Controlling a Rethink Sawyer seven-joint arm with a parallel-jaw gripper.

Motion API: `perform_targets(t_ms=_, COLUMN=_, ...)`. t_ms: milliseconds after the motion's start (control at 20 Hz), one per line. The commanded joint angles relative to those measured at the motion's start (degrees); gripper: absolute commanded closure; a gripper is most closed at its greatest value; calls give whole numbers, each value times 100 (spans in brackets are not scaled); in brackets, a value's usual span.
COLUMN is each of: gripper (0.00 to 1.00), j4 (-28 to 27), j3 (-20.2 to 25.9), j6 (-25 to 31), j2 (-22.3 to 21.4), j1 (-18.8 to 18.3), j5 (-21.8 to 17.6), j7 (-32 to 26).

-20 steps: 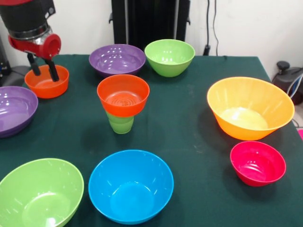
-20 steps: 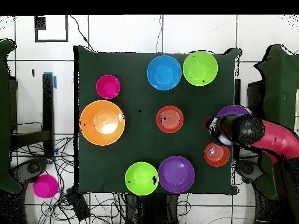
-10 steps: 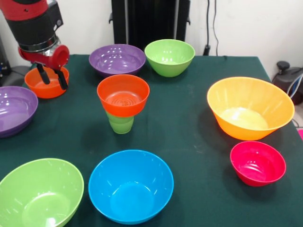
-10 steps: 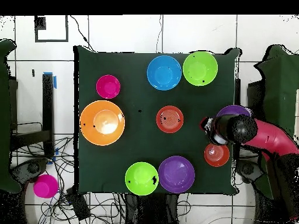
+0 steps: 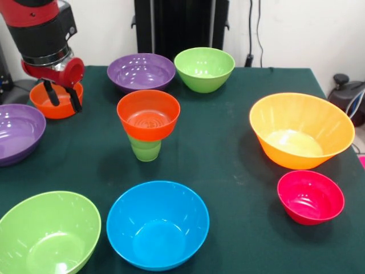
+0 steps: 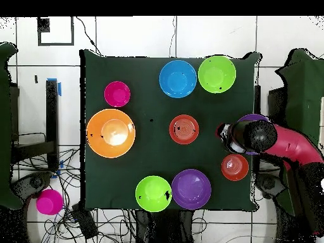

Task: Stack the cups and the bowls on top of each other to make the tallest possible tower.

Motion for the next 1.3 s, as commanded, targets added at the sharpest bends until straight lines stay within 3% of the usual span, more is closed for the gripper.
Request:
perform_targets(t_ms=50, gripper=0, j4=-507, j3=1, j6=-210, j2=69, j1=307, j5=-475, j7=-553)
perform_targets(t_ms=750, gripper=0, j4=-526, j3=116, j6=-297, j2=316, j1=200, j5=-386, j7=-716)
perform_targets(t_ms=1300, gripper=0, j4=-452, j3=134, j6=-173, j2=194, j1=181, j5=-329, j7=-761)
